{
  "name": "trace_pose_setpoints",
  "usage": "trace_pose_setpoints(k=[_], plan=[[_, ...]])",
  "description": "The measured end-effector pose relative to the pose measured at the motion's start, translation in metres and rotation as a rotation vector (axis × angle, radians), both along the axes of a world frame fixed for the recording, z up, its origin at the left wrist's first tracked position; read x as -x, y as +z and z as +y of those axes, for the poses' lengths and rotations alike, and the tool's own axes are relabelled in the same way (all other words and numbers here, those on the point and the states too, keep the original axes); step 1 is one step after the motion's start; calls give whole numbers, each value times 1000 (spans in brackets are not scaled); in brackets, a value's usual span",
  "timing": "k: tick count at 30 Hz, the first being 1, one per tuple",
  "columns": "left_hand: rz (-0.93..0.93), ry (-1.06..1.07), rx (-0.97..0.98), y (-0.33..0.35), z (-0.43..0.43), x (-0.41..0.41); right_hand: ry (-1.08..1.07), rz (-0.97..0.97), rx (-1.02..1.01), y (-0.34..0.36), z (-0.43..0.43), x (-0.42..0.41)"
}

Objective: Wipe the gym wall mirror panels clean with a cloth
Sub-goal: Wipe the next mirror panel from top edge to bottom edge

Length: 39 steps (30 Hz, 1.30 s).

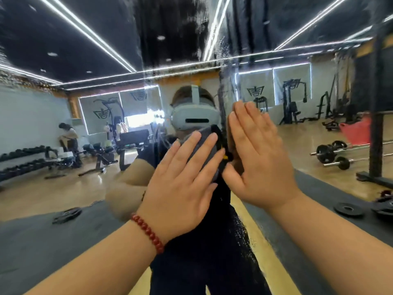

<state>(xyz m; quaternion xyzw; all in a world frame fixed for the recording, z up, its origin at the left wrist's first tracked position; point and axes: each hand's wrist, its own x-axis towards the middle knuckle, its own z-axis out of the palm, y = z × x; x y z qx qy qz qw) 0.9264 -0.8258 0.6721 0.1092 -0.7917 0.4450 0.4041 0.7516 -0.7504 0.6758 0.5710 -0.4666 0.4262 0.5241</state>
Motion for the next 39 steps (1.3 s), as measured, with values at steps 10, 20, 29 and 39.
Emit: trace_pose_setpoints(k=[10, 20, 29, 39], plan=[[237, 36, -49, 53, 9, 20, 68, -28, -14, -3, 5, 4], [0, 113, 36, -23, 0, -2, 46, 11, -47, -20, 7, 13], [146, 109, -29, -2, 5, 5, -34, 20, -101, -57, 14, 13], [67, 140, 11, -12, 5, -4, -204, -118, -214, -109, 18, -6]])
